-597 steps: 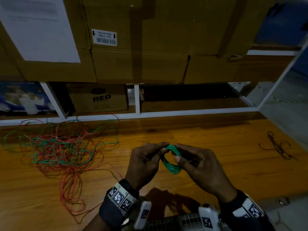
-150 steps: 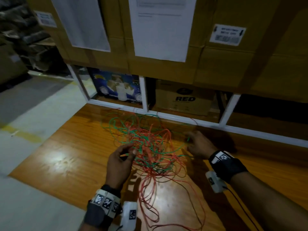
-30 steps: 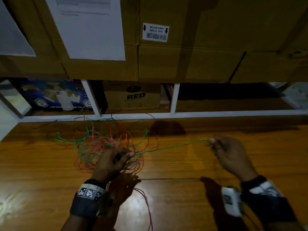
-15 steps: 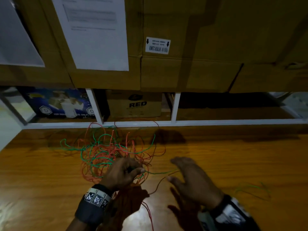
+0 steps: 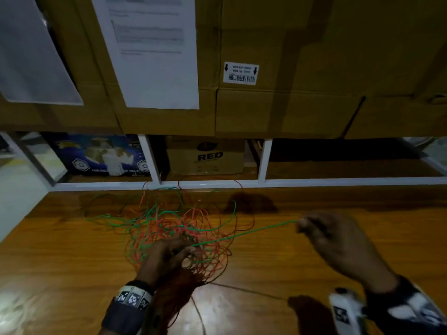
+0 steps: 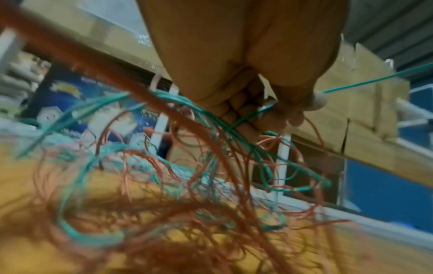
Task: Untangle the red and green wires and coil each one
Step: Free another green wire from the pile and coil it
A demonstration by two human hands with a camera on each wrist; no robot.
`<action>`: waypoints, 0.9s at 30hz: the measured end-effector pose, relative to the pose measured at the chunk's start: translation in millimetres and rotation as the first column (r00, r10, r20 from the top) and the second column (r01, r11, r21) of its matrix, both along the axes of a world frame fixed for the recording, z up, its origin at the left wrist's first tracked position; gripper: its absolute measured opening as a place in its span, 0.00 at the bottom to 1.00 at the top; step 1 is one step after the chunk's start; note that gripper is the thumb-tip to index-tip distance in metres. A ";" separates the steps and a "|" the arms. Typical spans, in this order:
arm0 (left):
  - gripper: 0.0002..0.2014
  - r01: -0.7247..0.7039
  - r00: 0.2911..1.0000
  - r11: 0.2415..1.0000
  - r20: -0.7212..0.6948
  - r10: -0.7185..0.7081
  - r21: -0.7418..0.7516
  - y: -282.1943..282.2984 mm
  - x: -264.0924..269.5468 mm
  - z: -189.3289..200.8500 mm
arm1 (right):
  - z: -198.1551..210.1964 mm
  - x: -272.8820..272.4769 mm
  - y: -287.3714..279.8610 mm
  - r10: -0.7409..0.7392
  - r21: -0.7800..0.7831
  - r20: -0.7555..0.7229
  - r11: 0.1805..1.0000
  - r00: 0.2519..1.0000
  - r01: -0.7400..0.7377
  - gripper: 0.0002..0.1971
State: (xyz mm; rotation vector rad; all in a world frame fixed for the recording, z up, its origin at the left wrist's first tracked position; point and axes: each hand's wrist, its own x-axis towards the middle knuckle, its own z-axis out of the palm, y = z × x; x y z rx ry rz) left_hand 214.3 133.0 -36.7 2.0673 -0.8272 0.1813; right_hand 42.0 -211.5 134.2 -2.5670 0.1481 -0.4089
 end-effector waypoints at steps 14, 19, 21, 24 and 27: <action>0.17 0.001 0.986 0.993 0.168 -0.020 0.116 9.0 9.7 -12.6 | -52.7 -11.1 26.6 -0.140 -0.236 -0.623 0.972 0.769 -0.014 0.40; 0.21 0.045 0.992 0.998 0.114 -0.051 0.049 3.7 6.6 -10.4 | -84.5 60.7 135.3 0.180 -0.039 -0.458 0.974 0.871 -0.221 0.42; 0.22 0.068 0.994 0.998 0.087 -0.069 0.019 5.3 6.0 -7.3 | -83.0 77.2 165.9 0.181 -0.106 -0.457 0.961 0.871 -0.256 0.24; 0.15 0.090 0.993 0.996 0.075 -0.092 0.029 13.3 8.4 -8.5 | -76.2 83.4 178.4 0.156 -0.154 -0.445 0.957 0.882 -0.247 0.10; 0.20 0.041 0.995 0.998 0.088 -0.045 0.050 19.6 11.2 -11.6 | -64.9 80.3 154.8 0.104 -0.147 -0.344 0.976 0.933 -0.162 0.10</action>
